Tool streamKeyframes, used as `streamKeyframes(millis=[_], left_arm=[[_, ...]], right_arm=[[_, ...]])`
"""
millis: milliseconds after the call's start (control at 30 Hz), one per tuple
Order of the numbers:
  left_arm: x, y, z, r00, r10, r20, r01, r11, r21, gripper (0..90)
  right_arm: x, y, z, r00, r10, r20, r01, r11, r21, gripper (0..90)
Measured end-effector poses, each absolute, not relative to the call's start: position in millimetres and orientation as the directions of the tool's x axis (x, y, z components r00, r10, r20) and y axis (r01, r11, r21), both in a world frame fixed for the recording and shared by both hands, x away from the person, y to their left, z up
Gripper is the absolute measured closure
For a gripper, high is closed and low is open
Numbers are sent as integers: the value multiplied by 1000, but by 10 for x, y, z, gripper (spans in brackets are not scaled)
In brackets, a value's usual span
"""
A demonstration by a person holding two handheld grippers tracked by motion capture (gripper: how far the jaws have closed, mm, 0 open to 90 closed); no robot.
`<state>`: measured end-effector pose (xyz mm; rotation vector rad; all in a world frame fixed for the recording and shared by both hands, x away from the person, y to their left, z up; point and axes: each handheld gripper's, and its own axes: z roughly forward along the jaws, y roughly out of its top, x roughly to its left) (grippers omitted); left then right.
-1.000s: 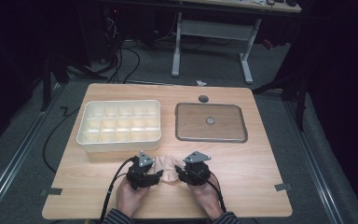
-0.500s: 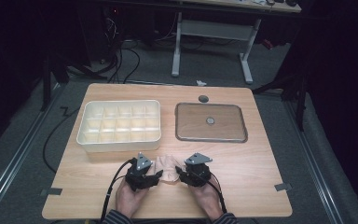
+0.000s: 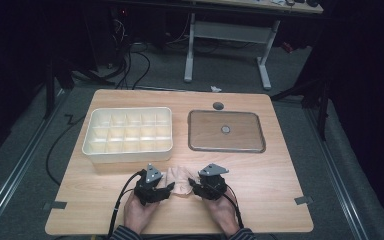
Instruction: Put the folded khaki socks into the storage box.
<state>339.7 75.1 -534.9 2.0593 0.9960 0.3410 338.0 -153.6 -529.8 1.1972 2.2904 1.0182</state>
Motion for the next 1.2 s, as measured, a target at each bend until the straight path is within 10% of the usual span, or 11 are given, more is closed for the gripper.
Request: streamKeyframes(millis=[1200], left_arm=[[3518,892,-5088,624,743,-243,621,-283,731,360]], right_arm=[[3287,-1538,-5073,-595,800,74,552,340,761,637]])
